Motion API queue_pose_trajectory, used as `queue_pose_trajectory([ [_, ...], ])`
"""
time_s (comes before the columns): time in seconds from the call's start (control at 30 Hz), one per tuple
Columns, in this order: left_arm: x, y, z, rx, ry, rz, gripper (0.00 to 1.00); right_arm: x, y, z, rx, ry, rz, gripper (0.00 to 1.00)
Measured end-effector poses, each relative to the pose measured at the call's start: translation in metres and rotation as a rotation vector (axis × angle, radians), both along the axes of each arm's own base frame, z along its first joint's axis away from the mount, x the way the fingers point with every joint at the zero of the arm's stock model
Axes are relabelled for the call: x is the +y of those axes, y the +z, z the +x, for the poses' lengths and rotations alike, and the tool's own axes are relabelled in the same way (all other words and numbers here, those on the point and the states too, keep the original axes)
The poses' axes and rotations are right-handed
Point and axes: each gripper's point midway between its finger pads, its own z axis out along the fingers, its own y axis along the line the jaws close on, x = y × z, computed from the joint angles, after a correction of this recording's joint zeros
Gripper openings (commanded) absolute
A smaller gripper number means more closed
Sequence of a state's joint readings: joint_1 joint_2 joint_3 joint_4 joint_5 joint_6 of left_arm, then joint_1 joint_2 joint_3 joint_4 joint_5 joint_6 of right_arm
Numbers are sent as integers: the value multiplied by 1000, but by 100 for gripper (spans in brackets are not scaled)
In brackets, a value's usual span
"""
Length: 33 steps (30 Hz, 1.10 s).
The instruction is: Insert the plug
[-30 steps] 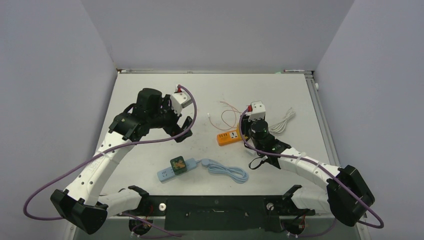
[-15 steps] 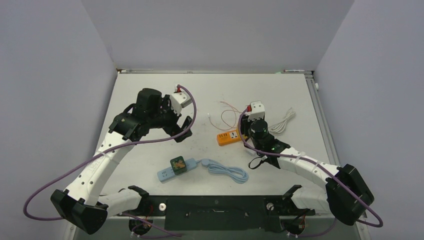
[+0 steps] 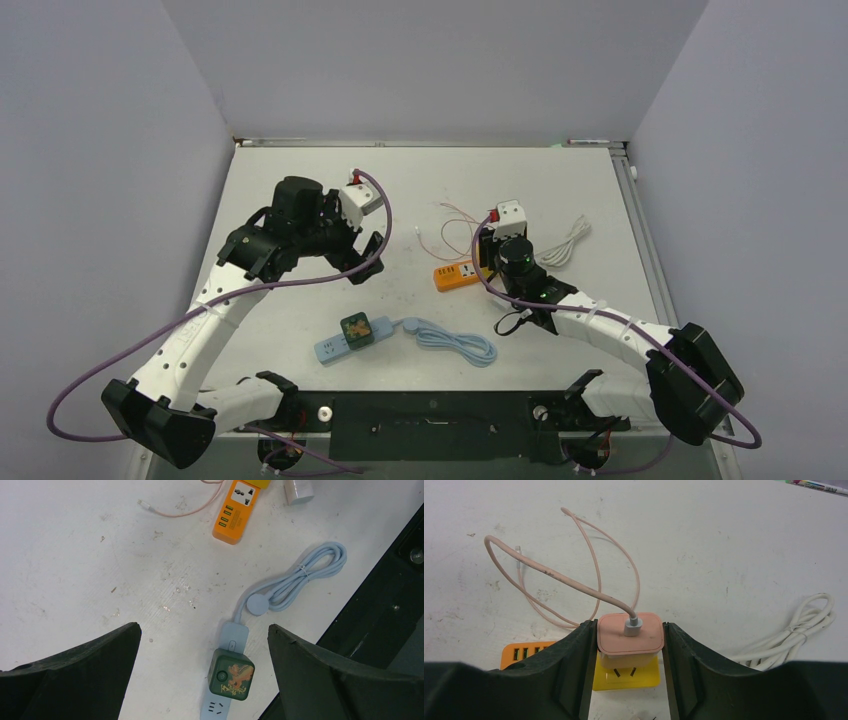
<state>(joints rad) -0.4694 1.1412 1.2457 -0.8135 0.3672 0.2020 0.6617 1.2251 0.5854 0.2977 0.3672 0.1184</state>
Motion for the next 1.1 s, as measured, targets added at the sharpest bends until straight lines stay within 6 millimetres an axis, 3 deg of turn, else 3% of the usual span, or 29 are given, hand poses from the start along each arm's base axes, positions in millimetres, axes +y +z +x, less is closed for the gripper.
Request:
queue_pose_trajectory([
  [1.1, 3, -3, 1, 11, 14, -2, 97, -7, -5, -7, -52, -21, 56, 5],
])
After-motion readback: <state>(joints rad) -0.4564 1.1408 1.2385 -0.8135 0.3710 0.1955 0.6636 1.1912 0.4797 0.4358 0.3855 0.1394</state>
